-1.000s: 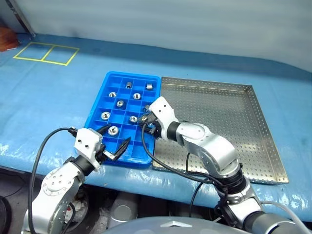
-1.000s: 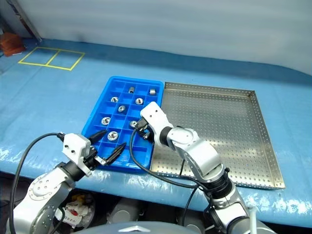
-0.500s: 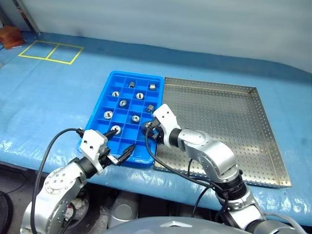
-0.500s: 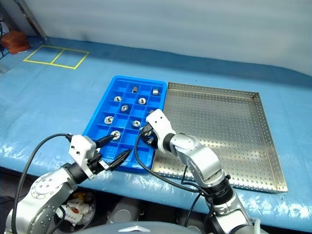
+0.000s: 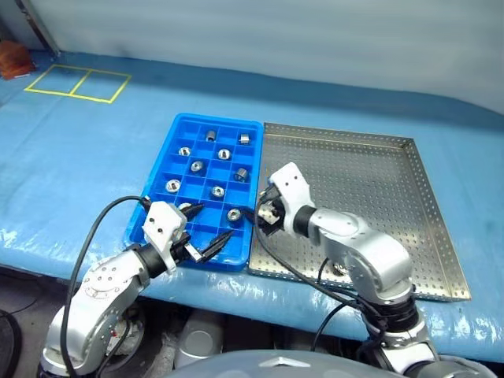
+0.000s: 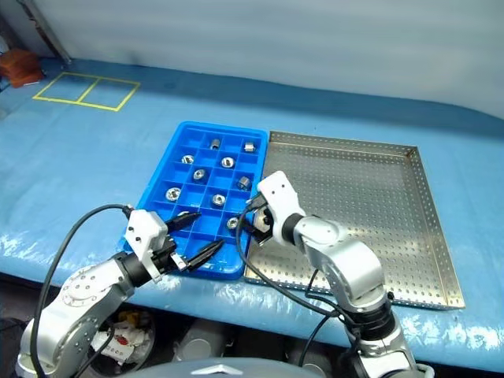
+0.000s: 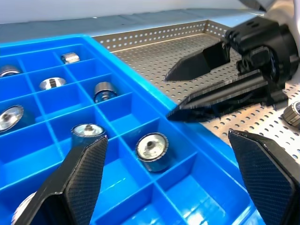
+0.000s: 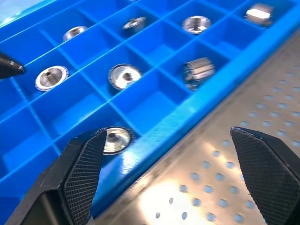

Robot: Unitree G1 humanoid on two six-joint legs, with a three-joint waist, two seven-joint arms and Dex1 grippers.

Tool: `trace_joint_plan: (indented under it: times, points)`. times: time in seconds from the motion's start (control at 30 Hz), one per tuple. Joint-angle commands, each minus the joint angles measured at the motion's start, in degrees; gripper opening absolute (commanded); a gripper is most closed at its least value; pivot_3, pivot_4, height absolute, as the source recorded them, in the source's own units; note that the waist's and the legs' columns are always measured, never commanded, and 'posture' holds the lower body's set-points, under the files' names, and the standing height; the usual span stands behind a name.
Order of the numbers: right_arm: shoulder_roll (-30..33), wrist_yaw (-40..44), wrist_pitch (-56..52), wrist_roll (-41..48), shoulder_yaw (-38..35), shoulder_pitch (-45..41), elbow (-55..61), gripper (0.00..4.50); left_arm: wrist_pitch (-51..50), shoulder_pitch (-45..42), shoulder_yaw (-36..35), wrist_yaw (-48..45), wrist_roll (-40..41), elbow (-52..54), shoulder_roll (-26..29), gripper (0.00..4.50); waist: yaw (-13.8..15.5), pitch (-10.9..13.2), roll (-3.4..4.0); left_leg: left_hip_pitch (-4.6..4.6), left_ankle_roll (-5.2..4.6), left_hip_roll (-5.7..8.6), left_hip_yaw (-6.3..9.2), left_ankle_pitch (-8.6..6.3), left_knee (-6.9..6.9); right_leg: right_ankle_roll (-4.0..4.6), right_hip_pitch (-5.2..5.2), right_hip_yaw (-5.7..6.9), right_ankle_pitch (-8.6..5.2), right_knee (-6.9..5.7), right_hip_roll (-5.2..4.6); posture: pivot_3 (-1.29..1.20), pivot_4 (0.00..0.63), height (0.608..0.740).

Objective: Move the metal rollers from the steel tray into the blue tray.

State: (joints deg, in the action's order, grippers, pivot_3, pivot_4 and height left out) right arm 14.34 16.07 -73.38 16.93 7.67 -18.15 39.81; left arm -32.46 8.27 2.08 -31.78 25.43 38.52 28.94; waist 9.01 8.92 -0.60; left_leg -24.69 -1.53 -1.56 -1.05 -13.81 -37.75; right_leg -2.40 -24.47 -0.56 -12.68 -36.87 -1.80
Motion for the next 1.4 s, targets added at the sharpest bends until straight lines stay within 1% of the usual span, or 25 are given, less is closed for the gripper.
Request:
trace_joint_plan:
  times: [0.03, 0.13, 0.2, 0.27, 0.37, 0.47, 0.6, 0.67, 0.9, 1.1, 1.2, 1.3, 1.4]
  points:
    - [1.9, -1.4, -7.8, 0.5, -6.6, 1.0, 8.3, 4.48, 0.8, -2.8, 2.3, -1.7, -0.1, -1.4, 0.0, 4.50, -0.8, 0.0, 0.00, -0.01, 0.00, -0.01, 0.00, 0.00, 0.00, 0.00, 0.01, 0.00, 0.00, 0.01, 0.03, 0.18, 0.150, 0.740]
    - [1.8, -2.6, -15.0, 0.1, -9.9, 1.4, 11.6, 4.48, 1.5, -4.9, 4.1, -2.7, -0.6, -3.0, -0.1, 4.50, -2.8, 0.0, 0.00, 0.00, 0.00, -0.02, 0.00, -0.01, 0.00, 0.02, 0.01, -0.03, -0.02, 0.02, 0.07, 0.15, 0.150, 0.740]
    - [1.2, -3.9, -18.4, -0.1, -11.6, 3.1, 13.2, 4.48, 1.9, -6.5, 5.7, -3.9, -0.8, -4.3, -0.3, 4.50, -4.1, 0.0, 0.00, 0.04, 0.01, -0.02, -0.01, 0.00, 0.00, 0.03, 0.01, -0.08, -0.02, 0.00, 0.11, 0.13, 0.150, 0.740]
    - [0.3, -4.9, -19.1, 0.4, -12.9, 5.3, 14.0, 4.48, 2.2, -7.6, 7.0, -5.1, -0.8, -5.2, -0.3, 4.50, -5.2, 0.0, 0.00, 0.07, 0.02, -0.01, -0.01, 0.01, -0.02, 0.02, 0.03, -0.09, -0.02, -0.02, 0.18, 0.11, 0.150, 0.740]
    - [-2.7, -5.7, -19.1, 2.1, -14.8, 9.3, 15.3, 4.48, 2.5, -8.7, 8.1, -6.6, -0.6, -6.3, -0.4, 4.50, -6.6, 0.0, 0.01, 0.10, 0.02, -0.01, -0.04, 0.01, -0.05, -0.04, 0.02, -0.16, -0.02, -0.06, 0.22, 0.07, 0.150, 0.740]
    - [-3.5, -7.1, -19.1, 2.8, -14.6, 12.5, 16.4, 4.48, 2.8, -9.1, 8.6, -6.9, -0.8, -7.1, -0.6, 4.50, -7.6, 0.0, 0.01, 0.11, 0.02, -0.05, -0.04, 0.01, -0.08, -0.26, 0.03, -0.21, -0.09, -0.10, 0.27, 0.06, 0.150, 0.740]
    - [-5.2, -9.8, -19.1, 3.0, -15.7, 15.8, 16.3, 4.48, 3.0, -9.1, 9.4, -7.7, -0.6, -7.7, -0.8, 4.50, -8.2, 0.0, 0.01, 0.14, 0.01, -0.11, -0.09, 0.02, -0.19, -0.24, 0.06, -0.31, -0.10, -0.12, 0.25, 0.05, 0.150, 0.740]
    - [-5.0, -10.5, -19.1, 3.3, -15.7, 16.7, 16.4, 4.48, 3.1, -8.9, 9.6, -7.8, -0.6, -7.7, -0.8, 4.50, -8.3, 0.0, 0.01, 0.15, 0.00, -0.13, -0.10, 0.02, -0.23, -0.22, 0.07, -0.34, -0.11, -0.12, 0.25, 0.05, 0.150, 0.740]
    - [-0.7, -11.0, -19.1, 7.1, -14.5, 20.7, 14.8, 4.48, 3.5, -8.1, 9.5, -7.5, -0.6, -7.5, -1.0, 4.50, -8.2, 0.0, 0.00, 0.18, -0.03, -0.12, -0.16, 0.04, -0.25, -0.22, 0.09, -0.41, -0.11, -0.13, 0.20, 0.07, 0.150, 0.740]
    - [0.0, -13.0, -19.1, 9.6, -14.1, 21.3, 11.7, 4.48, 3.7, -7.0, 9.3, -7.0, -0.6, -7.0, -1.1, 4.50, -8.1, -0.1, -0.06, 0.23, -0.03, -0.13, -0.16, 0.04, -0.25, -0.21, 0.12, -0.42, -0.11, -0.15, 0.24, 0.10, 0.150, 0.740]
    - [1.1, -14.5, -19.1, 9.4, -14.0, 20.9, 9.7, 4.48, 4.0, -6.5, 9.2, -6.7, -0.6, -6.7, -1.2, 4.50, -7.9, -0.1, -0.11, 0.24, -0.04, -0.12, -0.15, 0.04, -0.25, -0.22, 0.16, -0.42, -0.11, -0.14, 0.23, 0.12, 0.150, 0.740]
    - [1.6, -15.7, -19.1, 9.5, -14.4, 20.4, 8.0, 3.92, 4.2, -6.1, 9.0, -6.6, -0.5, -6.5, -1.1, 4.50, -7.5, -0.1, -0.12, 0.25, -0.04, -0.11, -0.15, 0.04, -0.26, -0.22, 0.18, -0.42, -0.11, -0.13, 0.21, 0.13, 0.150, 0.740]
    - [2.3, -16.2, -19.1, 10.2, -14.7, 19.5, 7.0, 2.92, 4.5, -5.9, 8.6, -6.5, -0.6, -6.5, -0.9, 4.50, -7.3, -0.2, -0.21, 0.25, -0.04, -0.11, -0.14, 0.04, -0.26, -0.22, 0.19, -0.42, -0.11, -0.12, 0.22, 0.14, 0.150, 0.740]
